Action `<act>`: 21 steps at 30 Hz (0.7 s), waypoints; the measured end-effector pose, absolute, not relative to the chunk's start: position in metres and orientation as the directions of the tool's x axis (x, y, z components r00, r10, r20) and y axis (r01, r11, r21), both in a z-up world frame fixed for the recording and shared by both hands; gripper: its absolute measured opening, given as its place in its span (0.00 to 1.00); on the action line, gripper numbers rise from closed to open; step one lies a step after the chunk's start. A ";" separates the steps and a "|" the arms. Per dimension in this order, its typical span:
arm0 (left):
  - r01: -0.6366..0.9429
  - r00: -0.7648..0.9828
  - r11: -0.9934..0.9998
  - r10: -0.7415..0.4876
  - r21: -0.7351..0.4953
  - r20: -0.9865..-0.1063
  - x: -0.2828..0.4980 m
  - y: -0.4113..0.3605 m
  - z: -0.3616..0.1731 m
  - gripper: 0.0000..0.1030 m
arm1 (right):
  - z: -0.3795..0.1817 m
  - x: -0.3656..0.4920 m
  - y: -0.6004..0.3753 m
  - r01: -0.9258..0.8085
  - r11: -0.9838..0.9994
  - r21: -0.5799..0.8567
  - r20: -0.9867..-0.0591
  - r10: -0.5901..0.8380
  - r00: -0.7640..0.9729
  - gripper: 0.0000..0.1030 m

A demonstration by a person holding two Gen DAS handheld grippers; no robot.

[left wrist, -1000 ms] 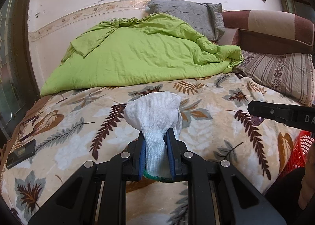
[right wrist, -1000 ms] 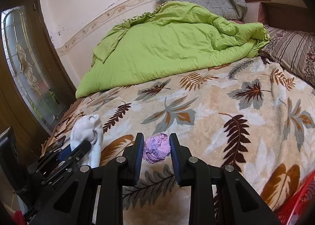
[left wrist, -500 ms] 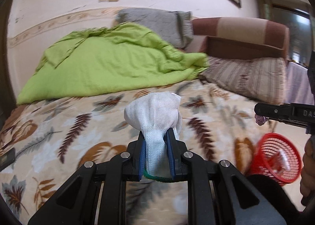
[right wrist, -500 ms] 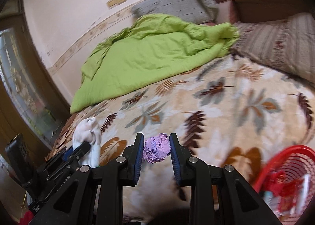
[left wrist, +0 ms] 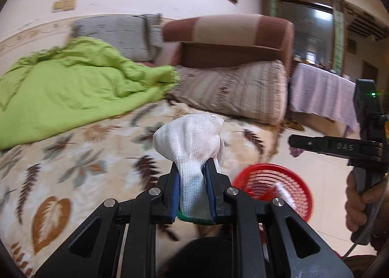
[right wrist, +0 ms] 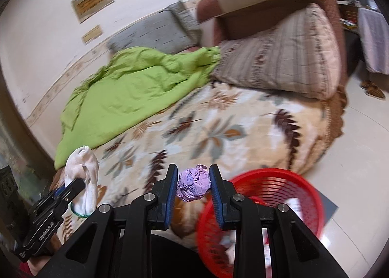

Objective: Collect trash
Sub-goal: 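Carry both items over the red basket and open both tools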

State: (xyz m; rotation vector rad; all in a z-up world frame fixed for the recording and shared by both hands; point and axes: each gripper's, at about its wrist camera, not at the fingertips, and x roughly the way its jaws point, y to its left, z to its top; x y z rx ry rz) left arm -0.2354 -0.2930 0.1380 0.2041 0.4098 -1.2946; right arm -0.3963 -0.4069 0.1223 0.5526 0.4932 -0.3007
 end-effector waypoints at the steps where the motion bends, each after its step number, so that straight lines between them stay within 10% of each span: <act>1: 0.966 0.190 0.244 -0.891 -0.082 -0.412 -0.243 -0.297 0.140 0.18 | 0.121 -0.401 -0.411 0.410 0.805 0.429 -0.524 -0.148 0.839 0.27; 13: 0.993 0.003 0.063 -0.866 -0.103 -0.500 -0.296 -0.330 0.137 0.18 | 0.104 -0.441 -0.452 0.500 0.730 0.466 -0.548 -0.206 0.811 0.28; 14: 0.937 0.224 0.334 -0.800 -0.102 -0.557 -0.298 -0.331 0.136 0.18 | 0.101 -0.444 -0.455 0.504 0.724 0.470 -0.550 -0.207 0.809 0.28; 21: 0.950 0.157 0.289 -0.771 -0.119 -0.617 -0.302 -0.349 0.119 0.18 | 0.086 -0.450 -0.466 0.519 0.700 0.492 -0.569 -0.193 0.800 0.30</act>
